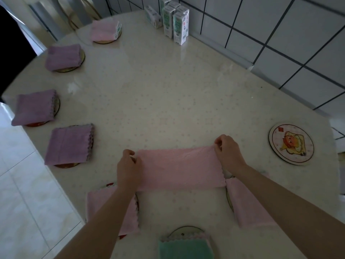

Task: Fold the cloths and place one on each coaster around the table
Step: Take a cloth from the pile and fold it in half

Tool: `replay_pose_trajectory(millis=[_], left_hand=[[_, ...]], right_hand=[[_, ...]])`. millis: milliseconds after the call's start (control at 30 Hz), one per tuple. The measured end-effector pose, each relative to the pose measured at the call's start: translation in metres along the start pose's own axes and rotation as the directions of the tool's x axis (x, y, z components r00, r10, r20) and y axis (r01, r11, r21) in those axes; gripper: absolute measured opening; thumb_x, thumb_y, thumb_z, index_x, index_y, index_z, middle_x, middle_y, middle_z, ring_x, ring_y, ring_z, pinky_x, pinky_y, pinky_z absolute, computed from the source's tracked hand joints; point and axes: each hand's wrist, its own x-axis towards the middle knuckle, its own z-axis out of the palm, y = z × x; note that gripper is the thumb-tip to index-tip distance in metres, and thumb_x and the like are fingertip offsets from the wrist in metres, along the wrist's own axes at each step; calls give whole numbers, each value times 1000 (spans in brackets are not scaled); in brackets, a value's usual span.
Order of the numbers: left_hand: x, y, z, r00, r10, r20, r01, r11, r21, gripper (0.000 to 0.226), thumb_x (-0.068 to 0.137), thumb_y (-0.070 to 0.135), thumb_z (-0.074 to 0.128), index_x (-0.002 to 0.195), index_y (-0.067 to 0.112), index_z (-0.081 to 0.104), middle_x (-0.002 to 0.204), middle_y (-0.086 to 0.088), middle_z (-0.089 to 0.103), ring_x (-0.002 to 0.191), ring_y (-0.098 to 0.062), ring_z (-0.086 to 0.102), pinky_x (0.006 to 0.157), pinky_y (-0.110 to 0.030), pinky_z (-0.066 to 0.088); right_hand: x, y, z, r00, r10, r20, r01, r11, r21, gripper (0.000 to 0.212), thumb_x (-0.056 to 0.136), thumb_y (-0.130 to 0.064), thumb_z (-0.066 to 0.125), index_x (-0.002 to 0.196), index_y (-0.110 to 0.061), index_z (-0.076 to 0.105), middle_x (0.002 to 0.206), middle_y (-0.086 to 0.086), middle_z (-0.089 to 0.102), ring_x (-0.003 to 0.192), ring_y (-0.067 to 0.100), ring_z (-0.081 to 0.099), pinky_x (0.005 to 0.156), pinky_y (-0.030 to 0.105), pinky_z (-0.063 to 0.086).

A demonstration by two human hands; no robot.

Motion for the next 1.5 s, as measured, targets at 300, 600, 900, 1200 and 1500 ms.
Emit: replay_pose_trajectory(millis=[300, 600, 900, 1200, 1500], left_hand=[[-94, -21, 32, 666, 652, 362, -746, 576, 335, 55, 86, 34, 43, 139, 18, 47, 146, -5, 44, 135, -30, 39, 105, -47, 31], [-98, -51, 32, 667, 545, 509, -745, 504, 436, 65, 83, 40, 44, 146, 27, 34, 155, -1, 29, 141, -29, 21, 110, -46, 11], [-116, -69, 28, 747, 511, 425, -665, 581, 470, 68, 81, 40, 42, 141, 7, 39, 148, -18, 37, 137, -34, 28, 109, -44, 18], [-112, -61, 24, 739, 494, 457, -672, 580, 460, 59, 88, 50, 34, 143, 30, 40, 148, -22, 35, 135, -38, 27, 97, -52, 43], [-107, -38, 28, 632, 580, 514, -775, 466, 427, 65, 76, 45, 40, 132, 16, 53, 143, -12, 47, 132, -37, 38, 102, -49, 26]], right_hand=[[-90, -6, 39, 797, -603, 49, 579, 737, -348, 35, 75, -14, 47, 105, -16, 63, 109, 4, 63, 98, 25, 58, 80, 33, 50], [-122, 28, 33, 752, -620, 223, 648, 634, -421, 55, 74, -6, 37, 123, -12, 62, 124, 9, 62, 113, 28, 58, 89, 38, 53], [-127, 31, 29, 752, -642, 150, 603, 579, -549, 49, 75, -5, 35, 109, -5, 70, 109, 12, 69, 99, 28, 65, 79, 38, 56], [-116, 13, 27, 822, -522, 226, 544, 606, -580, 45, 52, -2, 73, 89, -13, 50, 83, 8, 56, 69, 26, 52, 52, 35, 46], [-177, -15, 12, 804, -552, 222, 590, 691, -418, 35, 41, -16, 76, 71, -22, 61, 75, -3, 55, 63, 14, 54, 52, 28, 48]])
